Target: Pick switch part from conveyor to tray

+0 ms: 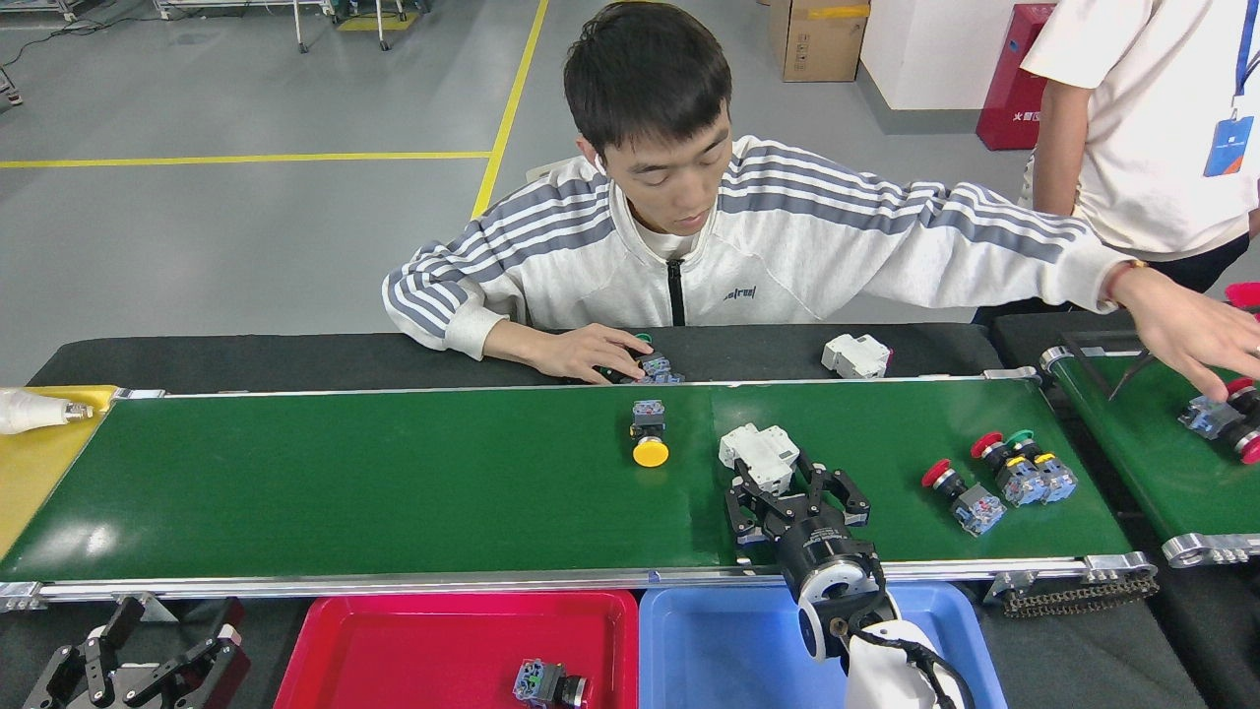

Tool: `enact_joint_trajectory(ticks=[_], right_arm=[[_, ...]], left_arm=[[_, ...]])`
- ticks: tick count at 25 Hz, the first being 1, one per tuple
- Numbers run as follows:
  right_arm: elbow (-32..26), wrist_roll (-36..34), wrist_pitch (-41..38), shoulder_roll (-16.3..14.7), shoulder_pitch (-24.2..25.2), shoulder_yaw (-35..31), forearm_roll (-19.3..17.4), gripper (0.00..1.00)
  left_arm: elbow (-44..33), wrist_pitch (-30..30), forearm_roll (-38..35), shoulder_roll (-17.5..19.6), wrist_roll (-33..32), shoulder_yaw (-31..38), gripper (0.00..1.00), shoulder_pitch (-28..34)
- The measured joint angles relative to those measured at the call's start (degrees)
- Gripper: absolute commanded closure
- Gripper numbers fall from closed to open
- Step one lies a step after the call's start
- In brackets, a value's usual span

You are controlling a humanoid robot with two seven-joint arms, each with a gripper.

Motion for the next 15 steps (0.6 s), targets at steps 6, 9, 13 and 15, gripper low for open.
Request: enact_joint_trajectory(ticks=[6, 9, 13, 15], right_arm=[[-20.7, -2.9, -16.8, -12.5, 20.2, -6.1, -8.2, 0.62], [-22.9, -4.7, -24.8, -13.1, 28.3, -11.0, -9.2, 0.00], [-23.2, -6.6, -29.7, -12.6, 30.8, -15.6, -9.4, 0.00], [-23.2, -6.6, -25.0, -8.1, 30.6, -16.7, -9.3, 0.00]], left_arm=[[-0.4, 0.2, 0.0, 0.0, 0.0, 0.0, 0.00, 0.0], [-0.6, 0.2, 0.0, 0.0, 0.0, -0.9, 0.00, -0.1], [-1.7, 0.0, -3.1, -0.5, -1.8, -7.8, 0.00, -8.2], [-1.5, 0.6, -8.0, -3.6, -2.9, -12.3, 0.00, -14.0]])
